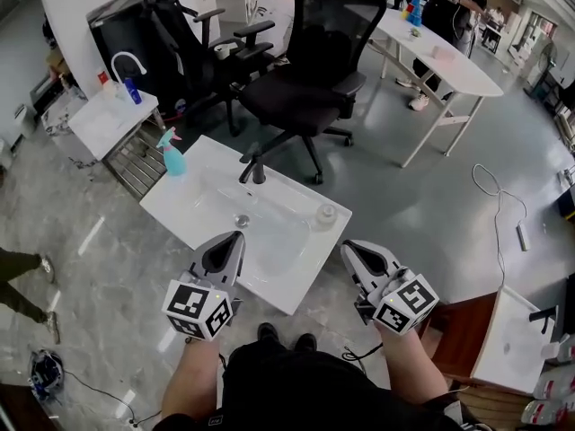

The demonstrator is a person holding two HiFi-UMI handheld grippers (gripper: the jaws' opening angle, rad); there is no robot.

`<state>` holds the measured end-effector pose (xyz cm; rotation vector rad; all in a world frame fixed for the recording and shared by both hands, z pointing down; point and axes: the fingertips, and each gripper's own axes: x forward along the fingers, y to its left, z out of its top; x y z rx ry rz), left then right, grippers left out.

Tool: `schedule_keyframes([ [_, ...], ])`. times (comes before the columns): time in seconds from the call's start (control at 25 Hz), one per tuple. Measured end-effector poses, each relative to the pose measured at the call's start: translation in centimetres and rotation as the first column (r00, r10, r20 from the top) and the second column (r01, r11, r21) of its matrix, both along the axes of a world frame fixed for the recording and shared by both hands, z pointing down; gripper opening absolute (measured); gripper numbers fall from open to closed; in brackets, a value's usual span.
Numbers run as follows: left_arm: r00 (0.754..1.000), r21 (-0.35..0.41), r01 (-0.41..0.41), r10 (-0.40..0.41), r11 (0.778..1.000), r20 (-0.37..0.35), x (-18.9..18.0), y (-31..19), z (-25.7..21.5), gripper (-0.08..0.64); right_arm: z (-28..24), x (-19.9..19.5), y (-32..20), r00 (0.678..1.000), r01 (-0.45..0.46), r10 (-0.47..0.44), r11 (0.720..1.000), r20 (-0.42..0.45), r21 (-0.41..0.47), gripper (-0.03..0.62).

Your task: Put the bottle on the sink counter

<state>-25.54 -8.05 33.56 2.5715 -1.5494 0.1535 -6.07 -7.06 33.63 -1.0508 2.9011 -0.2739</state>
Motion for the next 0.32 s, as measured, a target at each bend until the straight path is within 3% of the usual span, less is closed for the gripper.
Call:
schedule_keyframes([
  [0.32, 0.999, -0.027, 0.013, -0.012, 1.000, 0.033, 2.8, 1.4, 1.8, 0.006, 1.7, 3.7, 1.6, 0.999, -0.044, 0.044, 0.999, 0.000, -0.002, 0.012],
])
